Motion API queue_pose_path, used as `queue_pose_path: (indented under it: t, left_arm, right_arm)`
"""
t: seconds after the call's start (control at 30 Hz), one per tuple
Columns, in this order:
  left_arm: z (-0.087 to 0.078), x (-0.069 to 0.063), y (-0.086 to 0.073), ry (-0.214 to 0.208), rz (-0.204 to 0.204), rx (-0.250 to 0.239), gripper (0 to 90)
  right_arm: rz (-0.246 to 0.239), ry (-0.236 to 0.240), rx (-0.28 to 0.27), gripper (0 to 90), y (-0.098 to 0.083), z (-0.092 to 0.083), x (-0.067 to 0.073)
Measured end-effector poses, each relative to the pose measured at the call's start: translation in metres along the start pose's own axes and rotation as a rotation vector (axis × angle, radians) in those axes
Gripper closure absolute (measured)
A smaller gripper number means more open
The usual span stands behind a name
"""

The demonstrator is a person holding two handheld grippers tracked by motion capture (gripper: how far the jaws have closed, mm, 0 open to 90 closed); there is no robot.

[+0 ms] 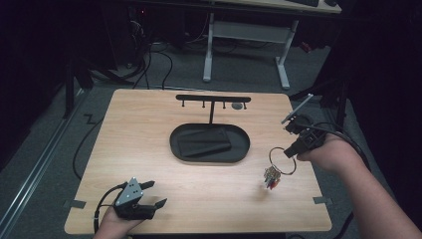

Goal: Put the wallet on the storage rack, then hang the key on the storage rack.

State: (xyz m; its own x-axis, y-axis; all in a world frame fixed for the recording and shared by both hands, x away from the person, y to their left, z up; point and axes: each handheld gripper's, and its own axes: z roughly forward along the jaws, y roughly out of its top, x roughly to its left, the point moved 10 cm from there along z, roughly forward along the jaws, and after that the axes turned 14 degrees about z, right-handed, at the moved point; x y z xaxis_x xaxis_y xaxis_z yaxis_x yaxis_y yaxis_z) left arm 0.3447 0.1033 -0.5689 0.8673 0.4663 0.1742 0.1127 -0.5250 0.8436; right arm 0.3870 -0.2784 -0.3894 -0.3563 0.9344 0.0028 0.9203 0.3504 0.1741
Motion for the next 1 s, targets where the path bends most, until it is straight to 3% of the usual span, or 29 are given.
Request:
queue_pose_path:
  t: [0.33, 0.7, 1.0]
  left_arm:
    - [0.000, 0.000, -0.001, -0.007, 0.000, 0.003, 25.6]
    - [0.001, -0.002, -0.005, -0.022, 0.002, 0.012, 25.6]
    - [-0.008, 0.004, -0.008, 0.022, -0.021, 0.007, 25.5]
  right_arm:
    - [-0.015, -0.004, 0.004, 87.7, 0.017, -0.007, 0.009]
    - [-0.046, 0.010, -0.010, 87.8, 0.047, -0.011, 0.016]
    - [-0.070, 0.003, -0.015, 87.7, 0.080, -0.008, 0.028]
